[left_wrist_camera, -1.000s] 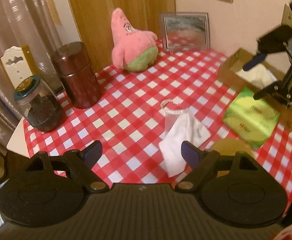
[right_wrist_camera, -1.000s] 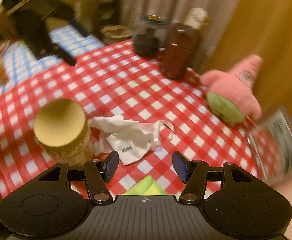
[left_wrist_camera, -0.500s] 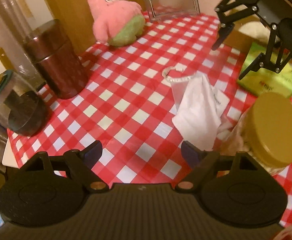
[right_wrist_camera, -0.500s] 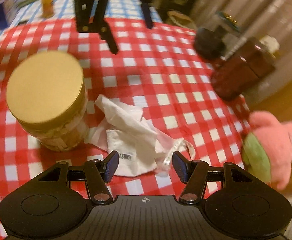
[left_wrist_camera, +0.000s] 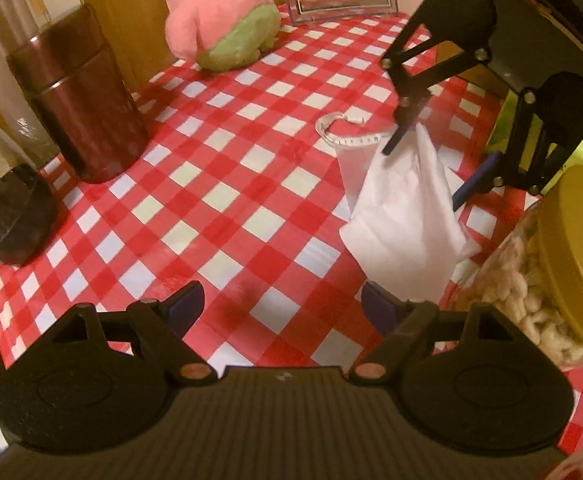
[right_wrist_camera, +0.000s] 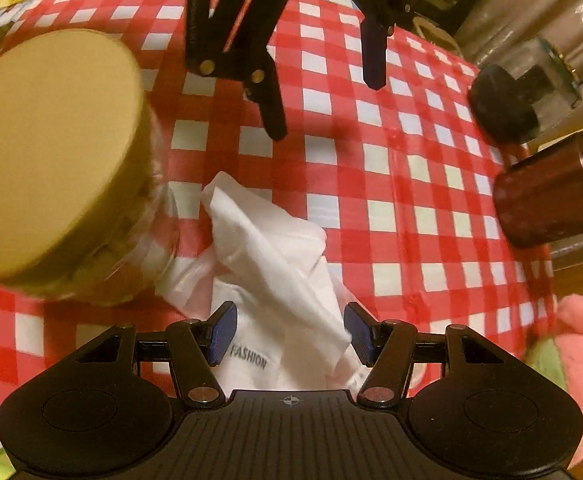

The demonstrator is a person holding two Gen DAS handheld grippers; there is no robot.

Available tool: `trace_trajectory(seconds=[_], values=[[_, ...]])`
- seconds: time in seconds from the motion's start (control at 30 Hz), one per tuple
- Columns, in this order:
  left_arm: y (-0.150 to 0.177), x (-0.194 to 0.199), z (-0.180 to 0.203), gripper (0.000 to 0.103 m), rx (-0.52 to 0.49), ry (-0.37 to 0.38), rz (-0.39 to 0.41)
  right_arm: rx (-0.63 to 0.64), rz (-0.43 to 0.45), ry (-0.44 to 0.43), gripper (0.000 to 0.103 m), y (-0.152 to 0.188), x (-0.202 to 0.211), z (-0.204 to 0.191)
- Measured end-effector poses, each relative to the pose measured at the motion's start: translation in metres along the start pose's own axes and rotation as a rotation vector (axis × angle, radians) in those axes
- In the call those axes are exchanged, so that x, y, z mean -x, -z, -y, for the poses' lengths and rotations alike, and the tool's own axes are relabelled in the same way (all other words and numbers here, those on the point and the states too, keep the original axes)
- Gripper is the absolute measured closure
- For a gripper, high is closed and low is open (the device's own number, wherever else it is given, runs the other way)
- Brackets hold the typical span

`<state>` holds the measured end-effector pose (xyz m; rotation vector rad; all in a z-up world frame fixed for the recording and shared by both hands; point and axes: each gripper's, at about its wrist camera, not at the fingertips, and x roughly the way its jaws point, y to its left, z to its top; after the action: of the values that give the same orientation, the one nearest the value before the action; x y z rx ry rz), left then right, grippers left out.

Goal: Organize soft objects
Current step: 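Grasp the white cloth with the right tool while the left tool grasps the mesh bag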

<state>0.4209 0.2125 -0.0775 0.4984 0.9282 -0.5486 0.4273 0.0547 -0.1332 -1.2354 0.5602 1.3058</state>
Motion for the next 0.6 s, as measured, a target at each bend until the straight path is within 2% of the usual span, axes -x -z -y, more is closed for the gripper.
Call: trace_trajectory(seconds=[0.1, 0.17, 0.2, 0.27, 0.3, 0.33, 0.43, 0.6], values=[[0.002, -0.003, -0.001, 0.019, 0.009, 0.002, 0.002, -0.016, -0.006, -0.032, 0.044, -0.001, -0.007, 0.002], [0.002, -0.004, -0.002, 0.019, 0.018, 0.005, 0.006, -0.036, -0.004, -0.045, 0.059, -0.001, -0.009, 0.004], [0.003, -0.005, -0.002, 0.019, 0.02, 0.004, 0.006, -0.051, -0.003, -0.051, 0.07, 0.0, -0.009, 0.005], [0.003, -0.006, -0.002, 0.019, 0.018, 0.002, 0.005, -0.083, 0.01, -0.049, 0.079, 0.001, -0.006, 0.007], [0.003, -0.006, -0.002, 0.019, 0.017, 0.002, 0.003, -0.1, 0.017, -0.053, 0.088, 0.002, -0.005, 0.008], [0.003, -0.006, -0.001, 0.019, 0.015, 0.001, 0.0, -0.118, 0.022, -0.053, 0.093, 0.003, -0.002, 0.009], [0.002, -0.007, 0.0, 0.019, 0.01, -0.003, -0.007, -0.171, 0.039, -0.051, 0.098, 0.007, 0.006, 0.011], [-0.003, -0.005, 0.003, 0.019, 0.006, -0.008, -0.011, -0.293, 0.081, -0.017, 0.099, 0.016, 0.031, 0.019]])
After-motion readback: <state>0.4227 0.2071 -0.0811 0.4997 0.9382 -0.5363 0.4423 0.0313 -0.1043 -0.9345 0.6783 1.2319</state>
